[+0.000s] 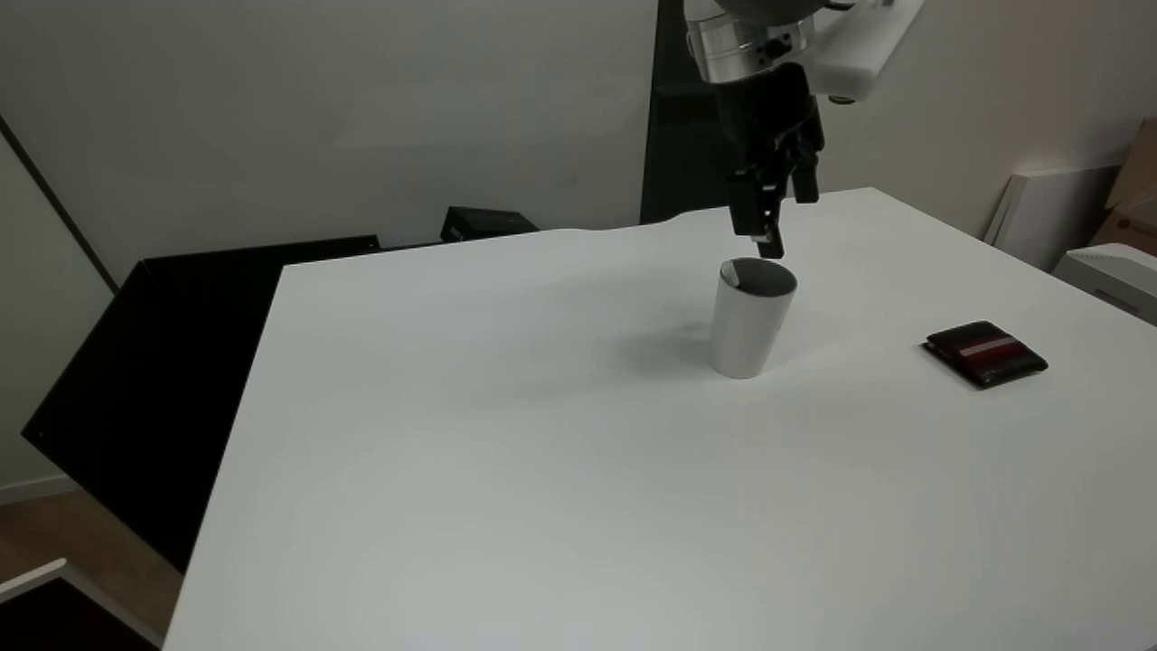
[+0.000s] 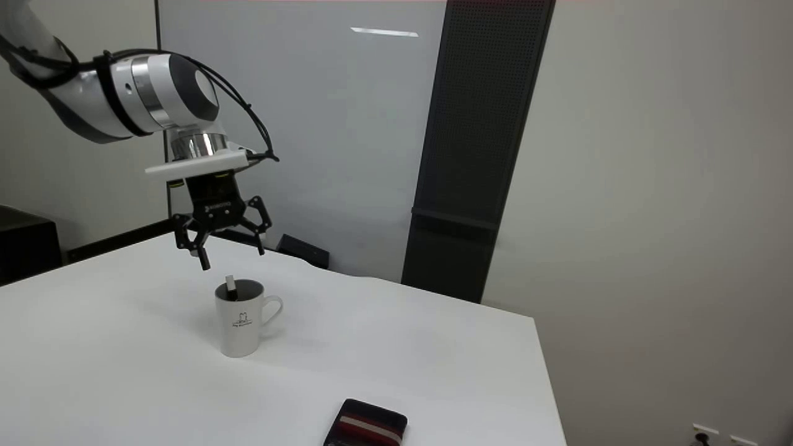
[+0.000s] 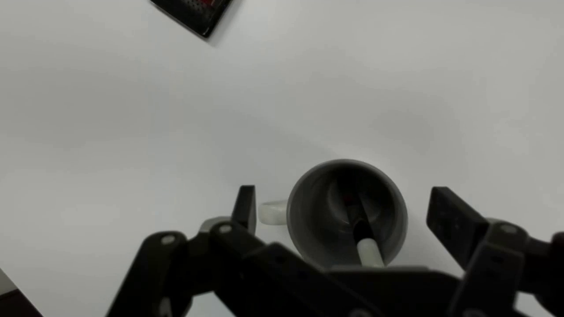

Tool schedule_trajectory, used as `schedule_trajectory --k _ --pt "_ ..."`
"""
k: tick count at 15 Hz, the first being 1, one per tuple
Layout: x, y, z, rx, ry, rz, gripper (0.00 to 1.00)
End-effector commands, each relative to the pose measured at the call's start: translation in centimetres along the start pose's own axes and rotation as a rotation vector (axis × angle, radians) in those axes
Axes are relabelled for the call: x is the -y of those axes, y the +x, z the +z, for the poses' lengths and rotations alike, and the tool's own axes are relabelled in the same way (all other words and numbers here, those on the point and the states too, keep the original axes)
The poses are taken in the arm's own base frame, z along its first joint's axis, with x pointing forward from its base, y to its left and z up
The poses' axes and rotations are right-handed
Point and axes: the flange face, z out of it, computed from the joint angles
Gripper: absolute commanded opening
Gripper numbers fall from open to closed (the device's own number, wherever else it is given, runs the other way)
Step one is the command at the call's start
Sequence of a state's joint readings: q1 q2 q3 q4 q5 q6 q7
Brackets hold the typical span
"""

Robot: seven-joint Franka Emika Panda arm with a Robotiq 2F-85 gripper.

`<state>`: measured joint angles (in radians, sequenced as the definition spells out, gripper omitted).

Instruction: Pick up the pen from the mug cup and put it on the table

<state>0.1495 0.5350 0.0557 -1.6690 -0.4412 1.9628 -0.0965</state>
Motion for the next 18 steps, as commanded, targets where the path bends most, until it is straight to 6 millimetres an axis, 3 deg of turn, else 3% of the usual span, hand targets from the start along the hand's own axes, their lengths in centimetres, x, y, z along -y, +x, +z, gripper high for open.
schedule_trajectory --k 1,8,18 --pt "0.0 2.3 0.4 0.015 -0.001 0.018 1.00" --pt "0.8 5.2 2.5 0.025 -0.034 0.012 1.00" --pt "1.3 6.9 2.6 0.021 -0.045 0.013 1.00"
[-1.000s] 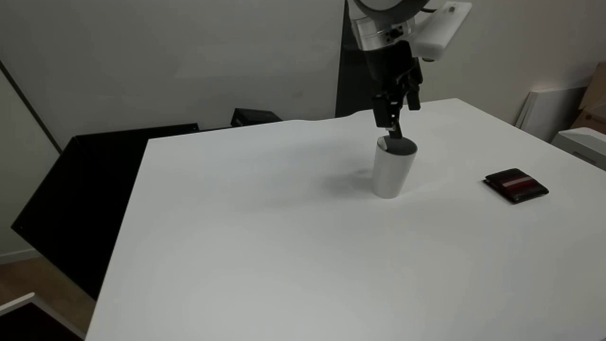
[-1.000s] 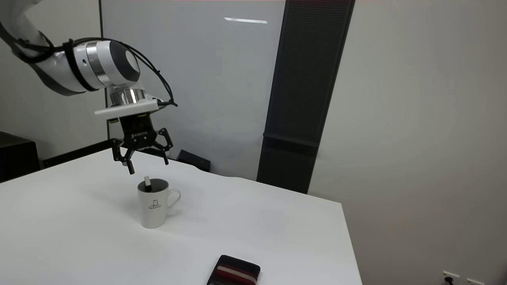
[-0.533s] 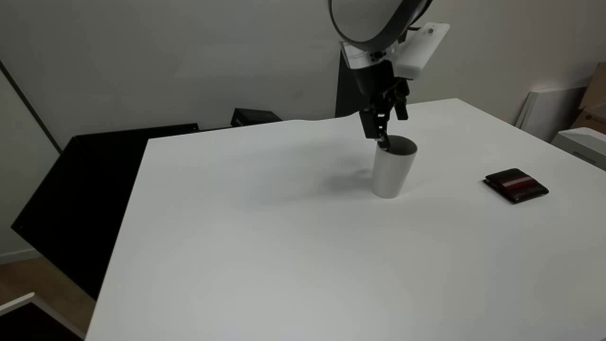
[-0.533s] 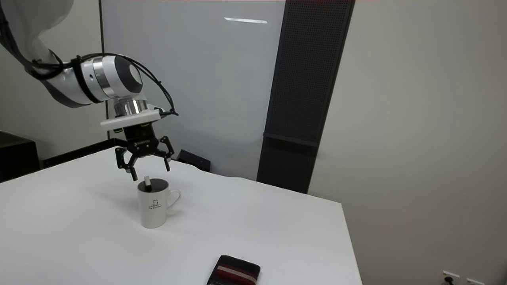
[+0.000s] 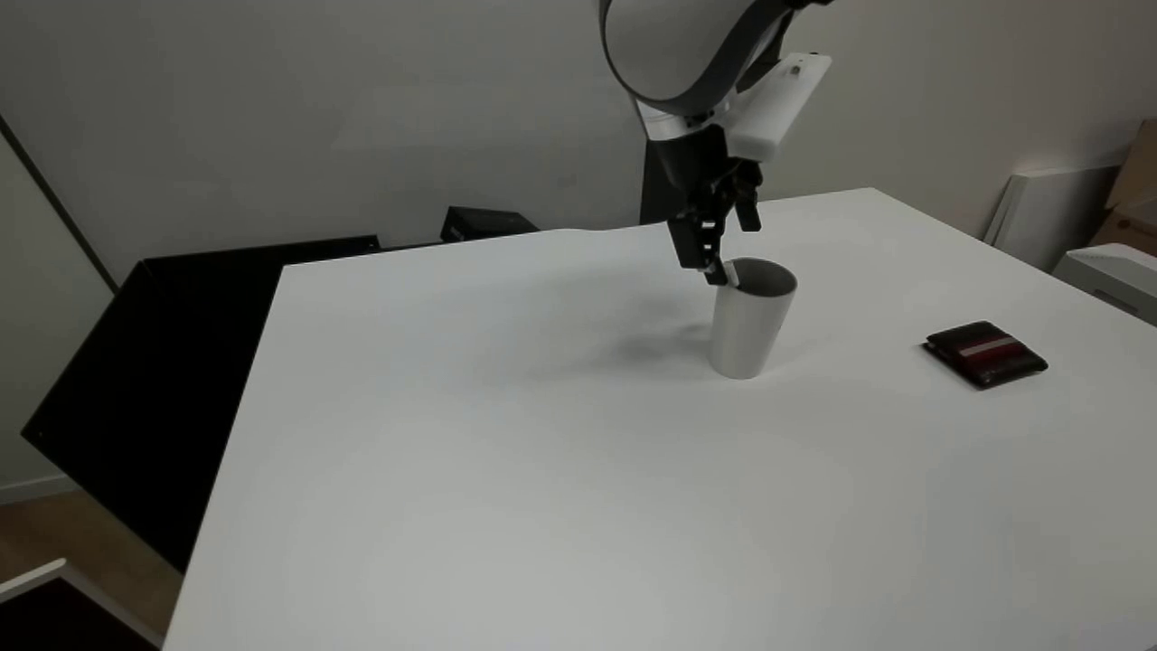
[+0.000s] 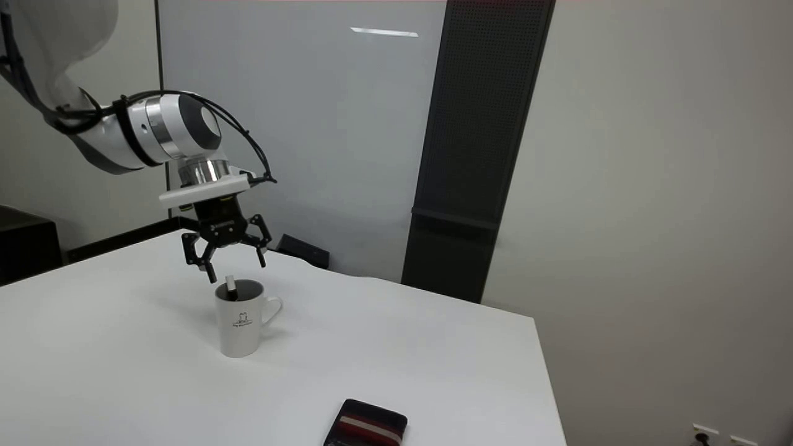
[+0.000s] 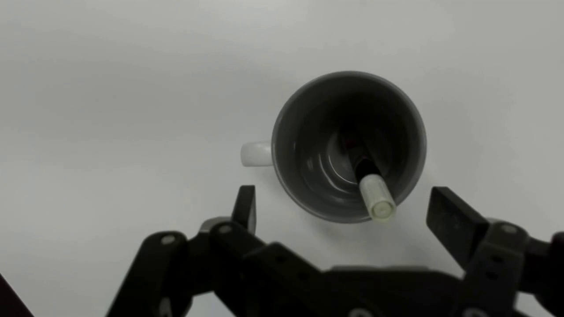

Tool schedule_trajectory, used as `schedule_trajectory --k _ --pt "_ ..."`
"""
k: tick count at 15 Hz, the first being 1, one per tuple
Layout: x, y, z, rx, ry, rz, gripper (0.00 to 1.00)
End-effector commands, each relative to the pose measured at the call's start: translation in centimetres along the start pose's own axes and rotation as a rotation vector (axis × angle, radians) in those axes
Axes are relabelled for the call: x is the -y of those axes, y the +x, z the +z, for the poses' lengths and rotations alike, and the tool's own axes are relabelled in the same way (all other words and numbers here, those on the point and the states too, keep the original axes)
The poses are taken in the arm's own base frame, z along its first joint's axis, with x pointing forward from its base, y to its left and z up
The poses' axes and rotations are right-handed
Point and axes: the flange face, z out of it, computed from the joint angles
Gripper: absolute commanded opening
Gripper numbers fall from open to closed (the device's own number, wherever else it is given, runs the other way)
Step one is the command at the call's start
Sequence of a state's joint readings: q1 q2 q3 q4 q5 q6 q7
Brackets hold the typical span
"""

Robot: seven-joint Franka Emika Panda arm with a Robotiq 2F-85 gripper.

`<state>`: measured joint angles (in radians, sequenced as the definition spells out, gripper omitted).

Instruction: Pick up the pen from the mug cup and put it on the table

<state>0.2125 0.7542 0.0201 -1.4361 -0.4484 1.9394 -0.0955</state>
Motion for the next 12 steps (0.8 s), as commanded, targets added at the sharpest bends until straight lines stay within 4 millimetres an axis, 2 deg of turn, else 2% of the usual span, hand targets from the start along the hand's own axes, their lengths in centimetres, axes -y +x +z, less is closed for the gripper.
schedule_trajectory --k 1,7,8,9,12 --pt "-0.42 0.66 -0.47 0.015 -0.013 0.034 1.00" --pt "-0.56 0.53 -0.74 0.018 -0.007 0.038 1.00" --pt "-0.50 0.52 -0.73 0.019 -0.001 0.039 0.75" --pt "-0.44 0.51 -0.64 0.020 0.005 0.040 0.75" --pt "-0.47 0.34 -0.33 0.024 0.028 0.050 0.54"
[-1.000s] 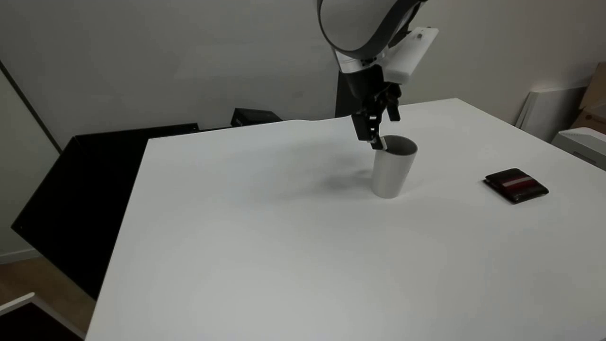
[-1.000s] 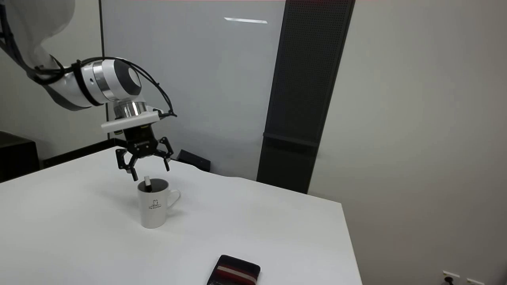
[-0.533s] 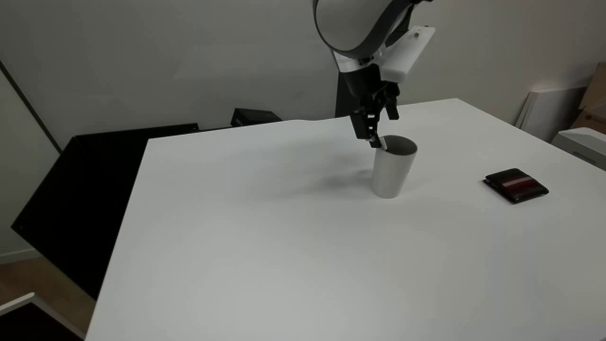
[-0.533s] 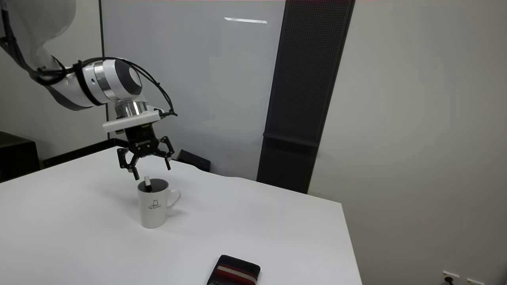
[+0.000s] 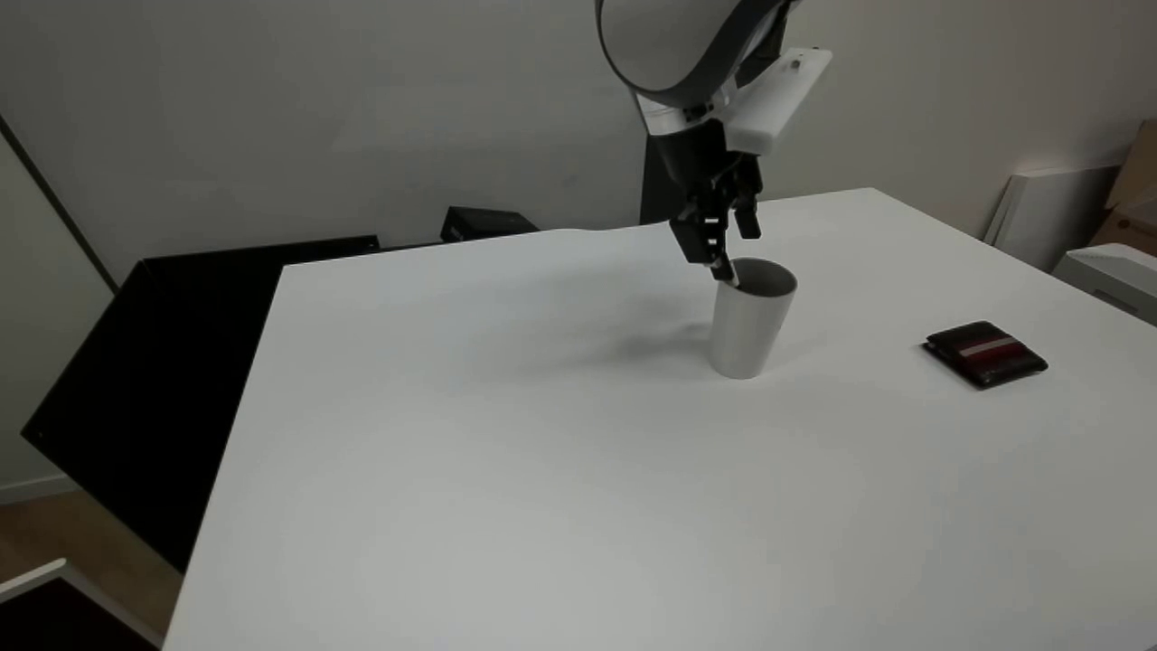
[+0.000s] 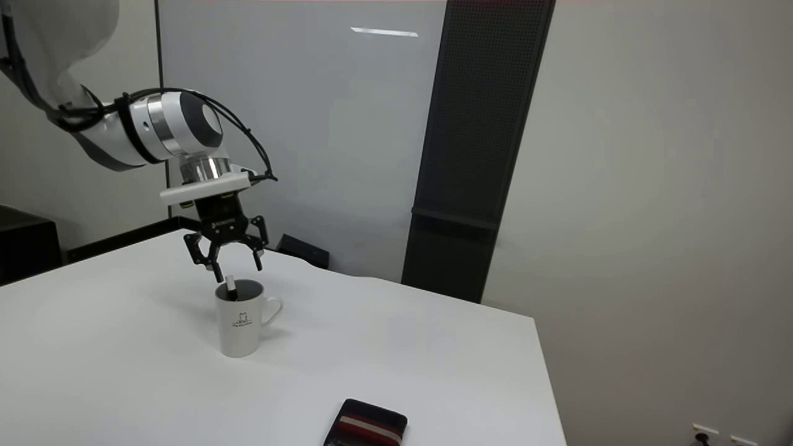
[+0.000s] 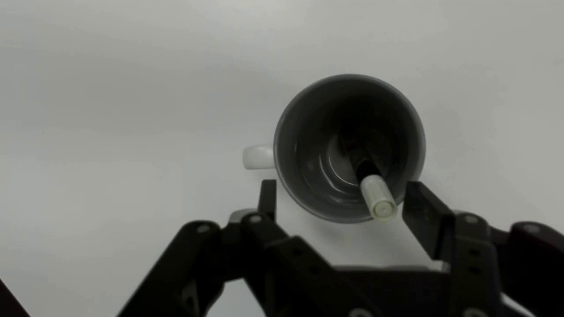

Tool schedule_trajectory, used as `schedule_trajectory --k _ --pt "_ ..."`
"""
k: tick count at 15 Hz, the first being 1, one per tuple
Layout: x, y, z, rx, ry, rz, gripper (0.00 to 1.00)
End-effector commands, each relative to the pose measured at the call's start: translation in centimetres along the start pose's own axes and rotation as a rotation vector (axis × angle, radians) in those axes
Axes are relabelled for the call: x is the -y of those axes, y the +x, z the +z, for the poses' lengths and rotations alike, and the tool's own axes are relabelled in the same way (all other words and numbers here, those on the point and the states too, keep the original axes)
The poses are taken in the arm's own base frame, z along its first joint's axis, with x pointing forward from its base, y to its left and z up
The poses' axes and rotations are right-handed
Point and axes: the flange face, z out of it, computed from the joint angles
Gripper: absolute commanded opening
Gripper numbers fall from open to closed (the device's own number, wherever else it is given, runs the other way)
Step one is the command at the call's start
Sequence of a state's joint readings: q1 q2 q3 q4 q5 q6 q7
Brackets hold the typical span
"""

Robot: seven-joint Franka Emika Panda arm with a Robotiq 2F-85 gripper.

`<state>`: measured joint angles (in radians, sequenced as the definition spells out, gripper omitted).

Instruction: Pick up the pen from the mug cup and put it on the table

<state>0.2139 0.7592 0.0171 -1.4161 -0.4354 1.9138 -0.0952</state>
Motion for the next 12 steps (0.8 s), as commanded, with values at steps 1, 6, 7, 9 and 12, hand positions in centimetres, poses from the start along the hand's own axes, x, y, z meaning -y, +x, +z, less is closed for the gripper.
schedule_trajectory --k 1,6,7,9,12 --pt "-0.3 0.3 0.0 0.011 0.026 0.044 0.49" --pt "-0.5 0.1 0.1 0.007 0.082 0.077 0.19" --pt "-0.5 0.0 0.1 0.006 0.090 0.082 0.13" --pt "-0.7 -0.1 0.1 0.007 0.102 0.092 0.04" --pt "-1.7 -0.5 -0.4 0.011 0.139 0.118 0.07"
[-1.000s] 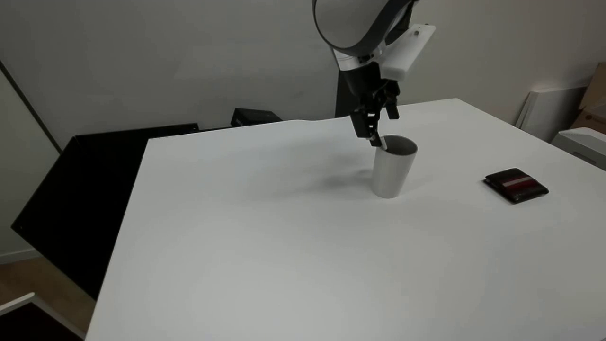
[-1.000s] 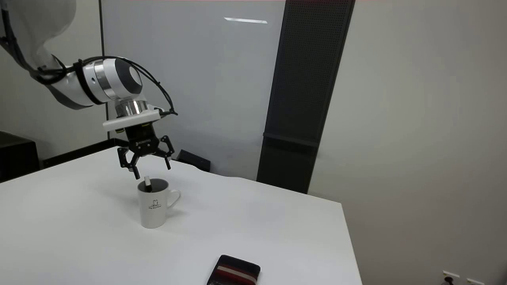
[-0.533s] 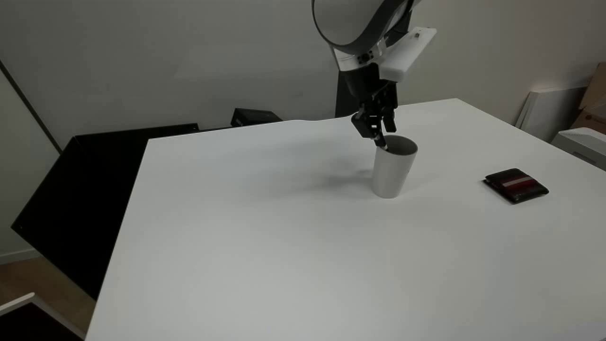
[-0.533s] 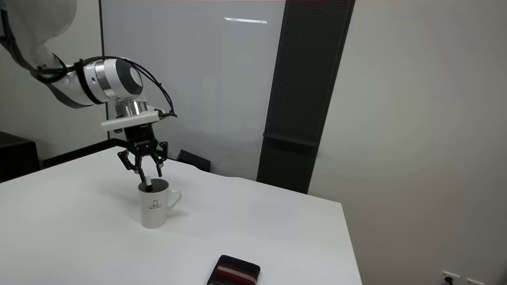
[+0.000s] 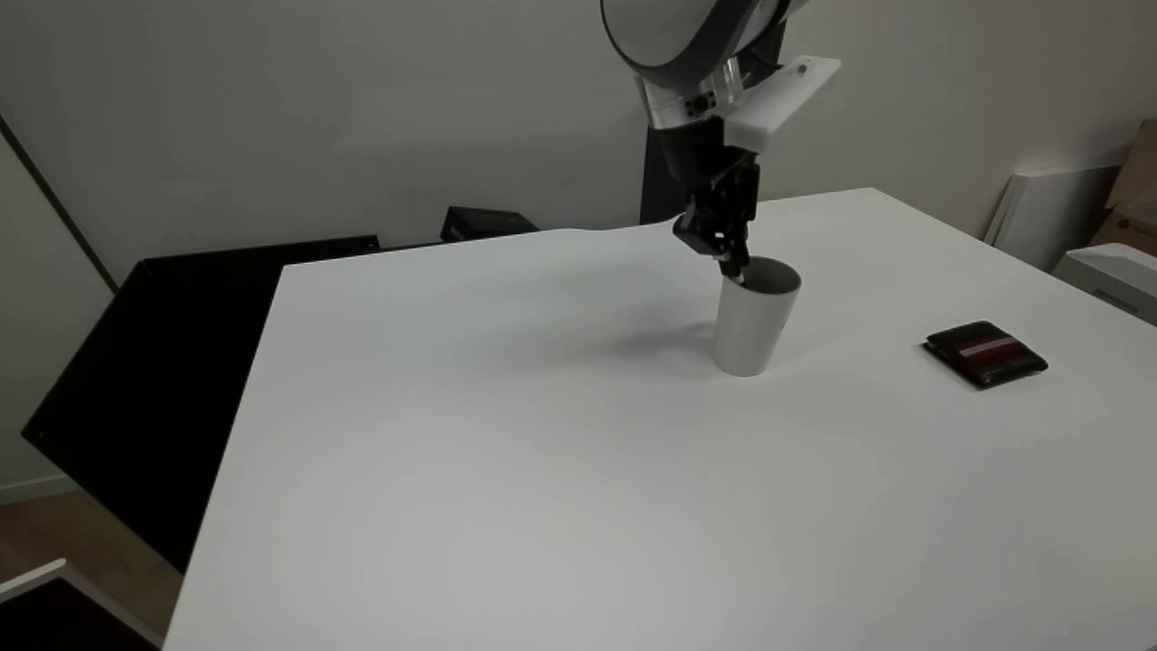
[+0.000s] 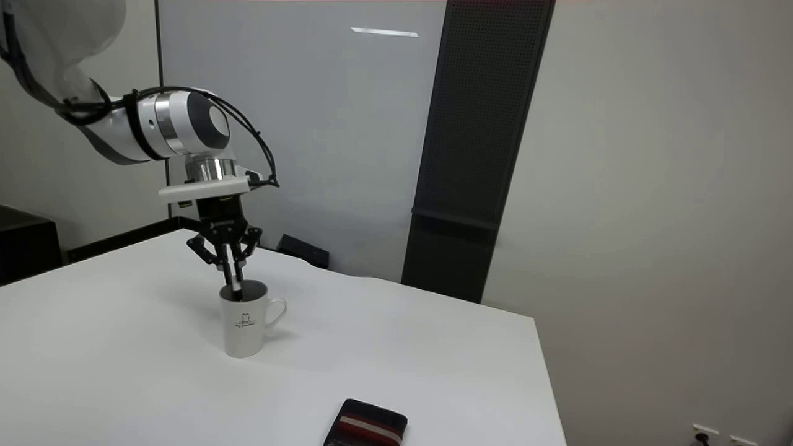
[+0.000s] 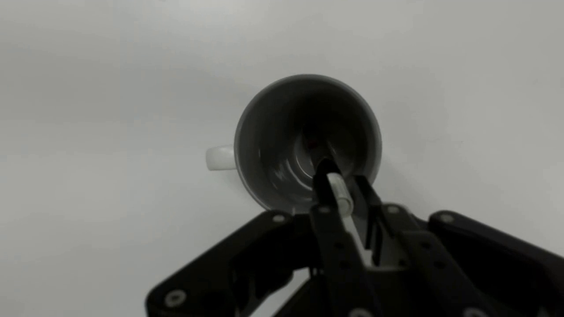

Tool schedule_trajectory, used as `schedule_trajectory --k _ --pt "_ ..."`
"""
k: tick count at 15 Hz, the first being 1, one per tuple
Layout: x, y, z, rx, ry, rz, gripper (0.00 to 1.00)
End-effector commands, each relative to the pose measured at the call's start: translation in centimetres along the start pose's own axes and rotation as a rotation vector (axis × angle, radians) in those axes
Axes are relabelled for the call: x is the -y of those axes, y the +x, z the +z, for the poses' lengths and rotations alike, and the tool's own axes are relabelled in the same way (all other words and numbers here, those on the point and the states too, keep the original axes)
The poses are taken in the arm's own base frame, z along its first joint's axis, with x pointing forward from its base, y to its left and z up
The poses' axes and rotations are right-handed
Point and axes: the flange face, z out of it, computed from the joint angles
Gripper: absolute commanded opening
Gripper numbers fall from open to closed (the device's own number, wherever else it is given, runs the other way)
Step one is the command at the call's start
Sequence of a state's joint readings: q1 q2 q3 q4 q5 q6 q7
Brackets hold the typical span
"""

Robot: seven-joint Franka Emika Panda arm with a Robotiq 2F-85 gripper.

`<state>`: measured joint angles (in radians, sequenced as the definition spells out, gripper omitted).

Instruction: Pick up the pen from the mug cup and put it on the table

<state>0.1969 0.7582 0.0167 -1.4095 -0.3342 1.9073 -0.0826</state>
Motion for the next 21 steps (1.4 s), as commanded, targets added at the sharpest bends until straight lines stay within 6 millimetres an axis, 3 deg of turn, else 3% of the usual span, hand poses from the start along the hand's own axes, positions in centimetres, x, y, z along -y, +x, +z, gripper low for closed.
schedule_trajectory --k 1,6,11,18,21 --pt "-1.7 -0.4 -1.3 0.020 0.052 0.069 0.07" --pt "-4.9 -1.9 -6.3 0.036 0.030 0.133 0.07" --pt "-6.6 -3.8 -11.0 0.036 0.017 0.159 0.07" --pt "-6.0 -4.6 -14.3 -0.032 0.038 0.132 0.07" --pt "-3.5 -3.7 -15.6 -0.107 -0.009 0.090 0.07"
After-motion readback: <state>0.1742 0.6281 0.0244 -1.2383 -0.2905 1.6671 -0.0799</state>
